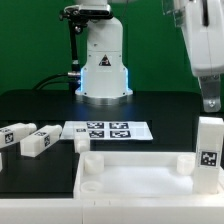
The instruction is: Assemble desk
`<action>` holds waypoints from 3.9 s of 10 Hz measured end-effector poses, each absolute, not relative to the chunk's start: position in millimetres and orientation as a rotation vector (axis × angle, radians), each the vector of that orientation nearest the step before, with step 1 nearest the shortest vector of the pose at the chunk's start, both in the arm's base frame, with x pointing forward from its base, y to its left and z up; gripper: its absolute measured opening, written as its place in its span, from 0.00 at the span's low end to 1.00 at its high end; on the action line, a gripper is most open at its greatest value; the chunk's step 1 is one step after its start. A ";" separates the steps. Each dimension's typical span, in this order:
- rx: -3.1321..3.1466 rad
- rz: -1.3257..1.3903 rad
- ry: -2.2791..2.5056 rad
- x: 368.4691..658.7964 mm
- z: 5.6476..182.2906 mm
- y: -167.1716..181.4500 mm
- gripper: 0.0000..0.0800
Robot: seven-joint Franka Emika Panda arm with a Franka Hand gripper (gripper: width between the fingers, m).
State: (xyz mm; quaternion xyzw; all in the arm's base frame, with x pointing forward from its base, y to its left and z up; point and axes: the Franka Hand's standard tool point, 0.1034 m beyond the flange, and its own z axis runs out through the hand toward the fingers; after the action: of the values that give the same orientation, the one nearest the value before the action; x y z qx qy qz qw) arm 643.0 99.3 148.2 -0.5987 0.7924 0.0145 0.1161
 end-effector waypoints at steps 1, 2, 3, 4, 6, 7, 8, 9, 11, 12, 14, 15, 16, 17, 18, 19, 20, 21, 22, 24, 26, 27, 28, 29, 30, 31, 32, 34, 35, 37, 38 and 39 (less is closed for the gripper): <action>-1.756 0.044 2.324 642.2 145.6 99.3 0.81; -1.756 0.044 2.323 642.4 146.0 99.3 0.81; -1.756 0.044 2.323 642.4 146.0 99.3 0.81; -1.812 0.034 2.277 642.6 147.1 97.3 0.81; -2.010 -0.009 2.085 633.4 158.8 80.4 0.81; -2.144 -0.041 1.942 619.8 161.8 71.1 0.81; -2.229 -0.056 1.853 611.7 159.3 66.4 0.81; -2.290 -0.074 1.788 612.6 158.8 67.8 0.81; -2.390 -0.094 1.658 612.7 158.3 66.5 0.81; -2.450 -0.119 1.567 612.8 156.3 64.3 0.81; -2.630 -0.184 1.334 584.4 127.2 45.1 0.81; -2.723 -0.177 1.179 569.2 116.8 33.9 0.81; -2.771 -0.155 1.112 553.5 107.3 20.7 0.81; -2.840 -0.145 1.024 548.4 102.3 27.7 0.81; -2.886 -0.153 0.904 548.9 102.6 30.2 0.81; -2.919 -0.160 0.806 548.9 102.5 27.6 0.81; -2.940 -0.164 0.736 548.9 102.4 27.0 0.81; -2.960 -0.166 0.667 548.1 101.8 26.0 0.81; -3.010 -0.159 0.464 538.6 98.8 16.0 0.81; -3.064 -0.110 0.103 507.8 88.0 -17.3 0.81; -3.087 -0.111 0.054 496.3 76.4 -23.3 0.81; -3.095 -0.114 -0.084 497.5 77.3 -24.1 0.81; -3.097 -0.113 -0.142 497.2 77.1 -26.3 0.81; -3.097 -0.109 -0.268 496.0 76.0 -29.1 0.81; -3.097 -0.088 -0.370 485.6 66.9 -40.1 0.81; -3.102 -0.039 -0.330 467.5 56.4 -49.9 0.81; -3.106 -0.001 -0.302 452.5 48.3 -59.6 0.81; -3.114 0.071 -0.258 432.7 29.5 -72.3 0.81; -3.113 0.059 -0.267 437.3 32.7 -70.2 0.81; -3.114 0.073 -0.255 433.8 29.1 -73.0 0.81; -3.117 0.105 -0.245 427.4 20.8 -75.5 0.81; -3.119 0.131 -0.229 422.3 13.8 -72.6 0.81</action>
Offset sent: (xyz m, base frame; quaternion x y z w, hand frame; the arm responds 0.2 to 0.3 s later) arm 0.0000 0.0000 0.0000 0.0000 0.0000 0.0000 1.0000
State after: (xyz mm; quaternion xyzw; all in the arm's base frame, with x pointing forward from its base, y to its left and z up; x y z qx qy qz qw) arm 422.3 -72.6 13.8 -0.9964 -0.0731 0.0418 0.0060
